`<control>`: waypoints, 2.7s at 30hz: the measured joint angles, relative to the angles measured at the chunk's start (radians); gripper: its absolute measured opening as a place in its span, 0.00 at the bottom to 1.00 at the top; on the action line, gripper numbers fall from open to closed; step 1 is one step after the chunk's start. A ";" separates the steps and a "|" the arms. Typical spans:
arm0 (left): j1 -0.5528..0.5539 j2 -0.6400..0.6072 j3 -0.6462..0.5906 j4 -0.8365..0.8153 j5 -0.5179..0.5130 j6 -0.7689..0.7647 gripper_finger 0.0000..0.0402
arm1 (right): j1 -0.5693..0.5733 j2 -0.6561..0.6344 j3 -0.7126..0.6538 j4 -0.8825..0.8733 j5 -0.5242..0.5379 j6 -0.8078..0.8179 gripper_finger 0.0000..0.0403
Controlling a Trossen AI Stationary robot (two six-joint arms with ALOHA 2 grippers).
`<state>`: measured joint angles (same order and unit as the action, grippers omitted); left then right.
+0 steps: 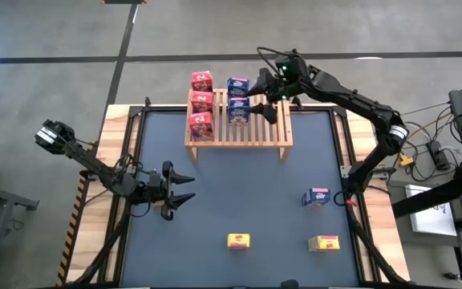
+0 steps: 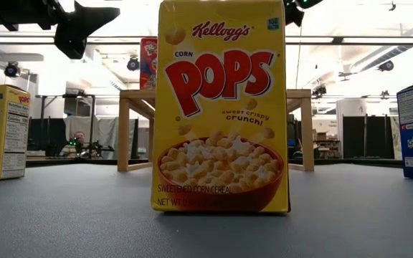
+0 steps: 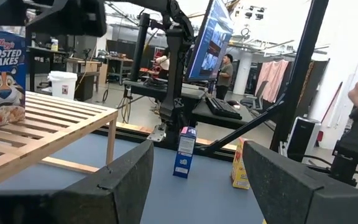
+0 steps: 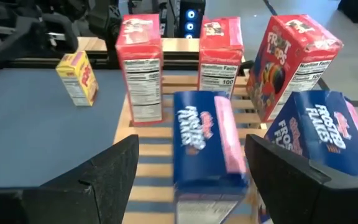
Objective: Stack cereal on shelf
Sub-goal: Put the blue cereal box aligned with the other blue cereal boxes on the shelf
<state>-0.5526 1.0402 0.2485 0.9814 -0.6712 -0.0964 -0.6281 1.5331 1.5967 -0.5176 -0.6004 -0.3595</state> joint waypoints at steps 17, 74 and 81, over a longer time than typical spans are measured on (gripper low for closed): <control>0.000 0.000 0.000 -0.003 0.000 -0.010 0.58 | 0.202 -0.303 -0.123 -0.368 0.206 0.028 0.64; 0.000 0.000 0.000 -0.003 -0.002 -0.044 0.58 | 0.858 -0.610 -0.522 -0.786 0.622 0.656 0.61; 0.000 0.000 0.000 -0.003 -0.002 -0.045 0.58 | 0.959 -0.608 -0.596 -0.767 0.658 0.763 0.61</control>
<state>-0.5522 1.0401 0.2482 0.9787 -0.6731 -0.1410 0.3311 0.9250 1.0005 -1.2846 0.0574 0.4033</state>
